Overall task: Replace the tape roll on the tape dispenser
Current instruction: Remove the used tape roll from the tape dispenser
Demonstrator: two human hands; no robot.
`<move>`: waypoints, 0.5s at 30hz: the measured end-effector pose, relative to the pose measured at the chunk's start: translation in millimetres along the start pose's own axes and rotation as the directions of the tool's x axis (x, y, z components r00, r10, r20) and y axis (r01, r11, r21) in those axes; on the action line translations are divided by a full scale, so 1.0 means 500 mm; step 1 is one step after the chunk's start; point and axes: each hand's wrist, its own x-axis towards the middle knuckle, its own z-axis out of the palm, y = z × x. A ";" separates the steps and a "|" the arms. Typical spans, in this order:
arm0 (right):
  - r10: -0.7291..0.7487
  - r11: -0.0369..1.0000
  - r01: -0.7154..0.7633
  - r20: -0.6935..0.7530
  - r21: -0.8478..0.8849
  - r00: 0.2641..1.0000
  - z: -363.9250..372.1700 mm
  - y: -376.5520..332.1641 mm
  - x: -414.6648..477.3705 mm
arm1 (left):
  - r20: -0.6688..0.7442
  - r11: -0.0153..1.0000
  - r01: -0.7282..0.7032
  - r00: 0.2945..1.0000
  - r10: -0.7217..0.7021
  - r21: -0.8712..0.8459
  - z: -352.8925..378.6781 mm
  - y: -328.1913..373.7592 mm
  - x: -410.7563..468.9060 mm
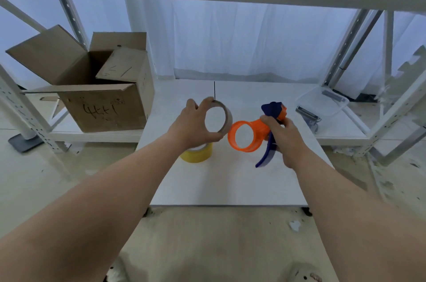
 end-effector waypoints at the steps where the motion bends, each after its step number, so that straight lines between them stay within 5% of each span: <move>1: 0.023 1.000 -0.022 0.025 -0.008 0.999 -0.001 0.003 0.005 | -0.001 1.000 0.004 1.000 -0.004 0.001 0.002 -0.004 0.003; 15: 0.233 0.970 -0.232 0.011 -0.071 0.972 -0.008 0.081 0.113 | 0.116 0.984 -0.036 0.993 0.016 0.173 0.128 -0.001 0.140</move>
